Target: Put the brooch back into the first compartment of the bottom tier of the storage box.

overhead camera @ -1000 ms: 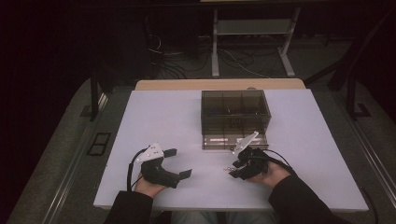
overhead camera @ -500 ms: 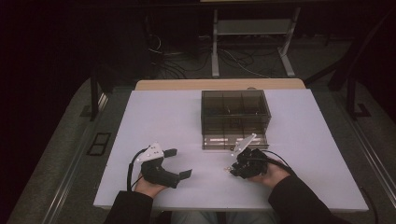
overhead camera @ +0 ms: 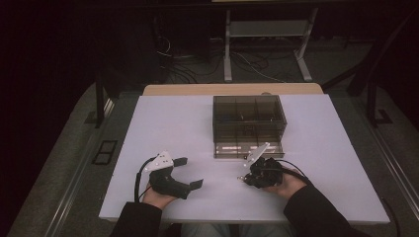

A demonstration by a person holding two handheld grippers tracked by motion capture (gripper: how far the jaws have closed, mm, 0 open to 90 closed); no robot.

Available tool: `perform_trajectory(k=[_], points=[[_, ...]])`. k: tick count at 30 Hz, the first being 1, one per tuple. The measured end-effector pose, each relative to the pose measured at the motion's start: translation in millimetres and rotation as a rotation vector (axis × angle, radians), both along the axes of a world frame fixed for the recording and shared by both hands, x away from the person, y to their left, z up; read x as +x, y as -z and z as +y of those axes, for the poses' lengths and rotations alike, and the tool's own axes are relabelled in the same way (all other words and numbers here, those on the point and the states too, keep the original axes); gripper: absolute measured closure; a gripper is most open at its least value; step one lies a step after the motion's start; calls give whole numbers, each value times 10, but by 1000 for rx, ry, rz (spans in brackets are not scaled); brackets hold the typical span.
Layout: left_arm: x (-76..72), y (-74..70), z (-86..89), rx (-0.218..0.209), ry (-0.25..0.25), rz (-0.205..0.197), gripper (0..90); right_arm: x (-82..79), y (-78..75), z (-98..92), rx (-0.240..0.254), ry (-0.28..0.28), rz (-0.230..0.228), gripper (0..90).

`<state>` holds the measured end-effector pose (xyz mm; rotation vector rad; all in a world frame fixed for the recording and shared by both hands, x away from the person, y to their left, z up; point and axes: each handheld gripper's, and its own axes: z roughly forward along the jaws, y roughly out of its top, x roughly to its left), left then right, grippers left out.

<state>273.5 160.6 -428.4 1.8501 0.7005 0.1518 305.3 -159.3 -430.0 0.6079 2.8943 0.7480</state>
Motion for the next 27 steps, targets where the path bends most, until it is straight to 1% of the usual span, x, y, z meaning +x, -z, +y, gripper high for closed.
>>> perform_trajectory(k=[6,12,20,21,25,27], points=[[-2,-2,1,0,-1,1,0,7,-1,-5,6,5,9,783],[0,-1,2,0,-1,0,0,17,-11,-20,21,2,30,784],[0,0,1,0,-1,0,0,28,-44,-36,32,7,34,784],[0,-1,1,1,0,0,0,36,-60,-40,41,8,35,784],[-1,-1,2,1,-1,0,0,42,-87,-48,47,13,37,784],[-2,-2,1,0,-1,0,0,49,-100,-53,51,8,33,784]])
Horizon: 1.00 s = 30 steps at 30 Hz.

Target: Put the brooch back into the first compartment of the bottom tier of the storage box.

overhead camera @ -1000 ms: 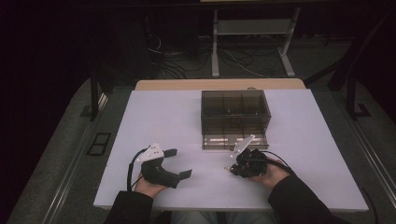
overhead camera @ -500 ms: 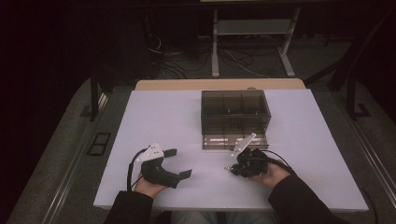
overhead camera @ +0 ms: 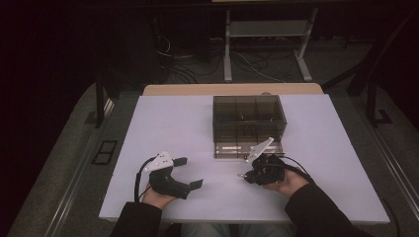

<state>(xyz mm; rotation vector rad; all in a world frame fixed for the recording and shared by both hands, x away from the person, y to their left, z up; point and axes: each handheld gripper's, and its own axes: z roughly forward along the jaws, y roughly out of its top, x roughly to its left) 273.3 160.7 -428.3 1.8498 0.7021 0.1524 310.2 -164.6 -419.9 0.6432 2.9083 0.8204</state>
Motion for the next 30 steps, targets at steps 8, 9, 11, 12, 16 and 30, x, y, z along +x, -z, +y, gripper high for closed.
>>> perform_trajectory(k=[8,9,11,12,16,30], points=[[0,1,1,0,0,0,0,29,-94,0,12,5,-8,784],[0,1,0,-1,0,0,0,29,-94,0,12,5,-8,784],[0,0,0,0,1,0,0,42,-114,-2,13,1,-15,784],[0,0,1,0,1,0,0,50,-138,1,15,1,-16,784],[1,0,1,0,1,-1,0,64,-178,5,19,3,-22,784],[3,-1,4,0,2,-4,0,145,-336,11,44,6,-36,784]])
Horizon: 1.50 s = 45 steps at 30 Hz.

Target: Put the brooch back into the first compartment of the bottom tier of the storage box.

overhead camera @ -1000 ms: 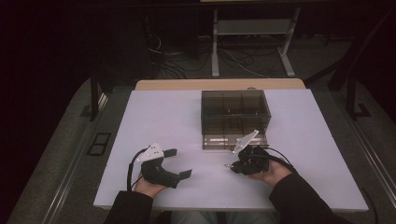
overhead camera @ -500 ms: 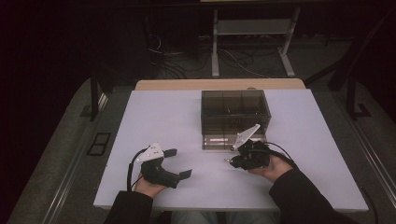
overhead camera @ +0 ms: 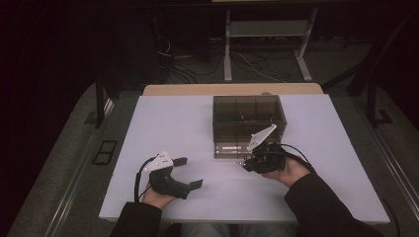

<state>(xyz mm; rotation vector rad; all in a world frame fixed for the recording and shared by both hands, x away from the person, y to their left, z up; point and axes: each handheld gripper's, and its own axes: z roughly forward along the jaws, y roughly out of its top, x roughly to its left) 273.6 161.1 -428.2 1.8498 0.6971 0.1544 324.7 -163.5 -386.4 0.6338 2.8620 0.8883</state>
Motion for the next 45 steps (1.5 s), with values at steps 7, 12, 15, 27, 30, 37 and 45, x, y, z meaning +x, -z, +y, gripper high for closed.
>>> perform_trajectory(k=[7,12,15,27,30,37,45], points=[[0,0,0,0,1,0,0,32,-63,17,9,7,1,784],[-3,-1,0,-3,-1,1,0,76,-97,38,18,3,1,784],[-3,-1,-2,-3,0,1,0,93,-97,51,14,0,0,784],[-3,-2,0,-4,1,1,0,189,-163,128,10,-8,-13,784],[-3,-2,0,-4,2,1,0,213,-168,148,-4,-16,-21,784],[-5,-2,-1,-5,2,2,0,242,-193,192,0,-19,-19,784],[-3,-1,-1,-5,4,2,0,318,-226,212,-1,-18,-27,784]])
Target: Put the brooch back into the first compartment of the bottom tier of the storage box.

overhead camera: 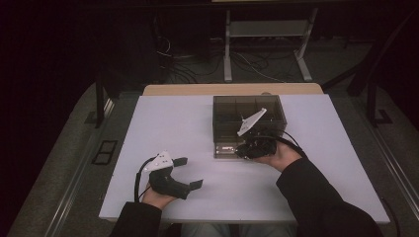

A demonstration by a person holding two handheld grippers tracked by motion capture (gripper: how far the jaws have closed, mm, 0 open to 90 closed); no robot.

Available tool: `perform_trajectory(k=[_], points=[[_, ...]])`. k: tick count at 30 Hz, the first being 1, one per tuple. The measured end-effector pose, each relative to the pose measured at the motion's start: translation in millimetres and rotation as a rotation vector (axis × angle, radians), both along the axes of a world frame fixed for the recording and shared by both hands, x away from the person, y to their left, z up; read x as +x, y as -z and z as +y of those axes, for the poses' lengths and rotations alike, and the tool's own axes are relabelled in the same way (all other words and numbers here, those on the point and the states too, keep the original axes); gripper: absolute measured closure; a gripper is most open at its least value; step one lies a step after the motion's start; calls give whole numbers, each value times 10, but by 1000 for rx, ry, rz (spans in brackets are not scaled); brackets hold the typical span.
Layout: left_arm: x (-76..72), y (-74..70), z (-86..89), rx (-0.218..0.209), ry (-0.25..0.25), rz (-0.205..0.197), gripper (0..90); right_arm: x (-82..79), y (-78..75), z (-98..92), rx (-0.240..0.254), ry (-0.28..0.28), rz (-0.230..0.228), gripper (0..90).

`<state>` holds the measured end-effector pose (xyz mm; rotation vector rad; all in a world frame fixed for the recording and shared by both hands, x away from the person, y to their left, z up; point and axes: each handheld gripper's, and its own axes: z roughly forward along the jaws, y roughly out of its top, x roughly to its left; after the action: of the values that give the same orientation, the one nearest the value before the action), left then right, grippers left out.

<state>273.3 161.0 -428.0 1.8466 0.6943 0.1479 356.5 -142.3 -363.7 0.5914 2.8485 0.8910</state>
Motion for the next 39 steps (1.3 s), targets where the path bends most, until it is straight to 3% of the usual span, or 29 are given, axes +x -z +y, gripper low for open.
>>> perform_trajectory(k=[16,39], points=[[2,0,-1,0,7,0,0,139,-49,94,-4,-5,-14,784],[2,-3,-6,-1,15,-2,0,336,169,206,-13,1,-8,783]])
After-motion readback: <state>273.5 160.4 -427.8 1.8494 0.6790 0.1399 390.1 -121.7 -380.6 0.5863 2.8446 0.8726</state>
